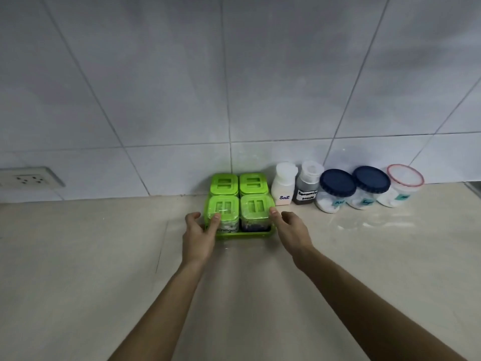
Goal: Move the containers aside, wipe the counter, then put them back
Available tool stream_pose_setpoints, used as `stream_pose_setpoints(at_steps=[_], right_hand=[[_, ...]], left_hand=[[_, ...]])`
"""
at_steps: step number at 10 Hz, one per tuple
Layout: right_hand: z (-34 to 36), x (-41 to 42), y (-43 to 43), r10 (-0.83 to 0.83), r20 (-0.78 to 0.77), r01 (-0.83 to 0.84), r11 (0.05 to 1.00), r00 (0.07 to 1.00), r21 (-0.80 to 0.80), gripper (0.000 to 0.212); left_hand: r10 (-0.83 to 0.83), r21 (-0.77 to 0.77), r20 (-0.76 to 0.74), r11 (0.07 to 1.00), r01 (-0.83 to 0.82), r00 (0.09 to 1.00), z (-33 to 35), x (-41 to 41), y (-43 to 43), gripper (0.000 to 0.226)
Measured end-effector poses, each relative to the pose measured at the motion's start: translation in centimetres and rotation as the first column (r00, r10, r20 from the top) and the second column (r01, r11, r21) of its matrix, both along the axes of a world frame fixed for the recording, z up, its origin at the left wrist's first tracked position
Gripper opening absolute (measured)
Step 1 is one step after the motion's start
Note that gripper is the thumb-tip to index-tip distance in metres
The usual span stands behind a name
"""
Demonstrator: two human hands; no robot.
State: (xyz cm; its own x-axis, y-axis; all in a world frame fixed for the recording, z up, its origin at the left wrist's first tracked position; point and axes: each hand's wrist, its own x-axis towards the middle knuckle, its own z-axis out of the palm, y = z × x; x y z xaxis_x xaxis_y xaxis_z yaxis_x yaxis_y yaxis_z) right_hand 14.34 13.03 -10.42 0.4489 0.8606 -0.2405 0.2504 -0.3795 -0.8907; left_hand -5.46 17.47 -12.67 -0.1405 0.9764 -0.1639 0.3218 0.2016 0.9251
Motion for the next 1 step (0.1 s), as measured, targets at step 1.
stream_pose_setpoints(at_steps=[1], right_hand=[[-0.18, 2.02, -5.83, 0.100, 0.373, -0.085, 0.995, 0.923, -0.055, 0.051]], left_hand=[[0.093, 0.060, -0.038, 0.994, -0.090, 0.995, -0.54, -0.49, -6.37, 0.028]])
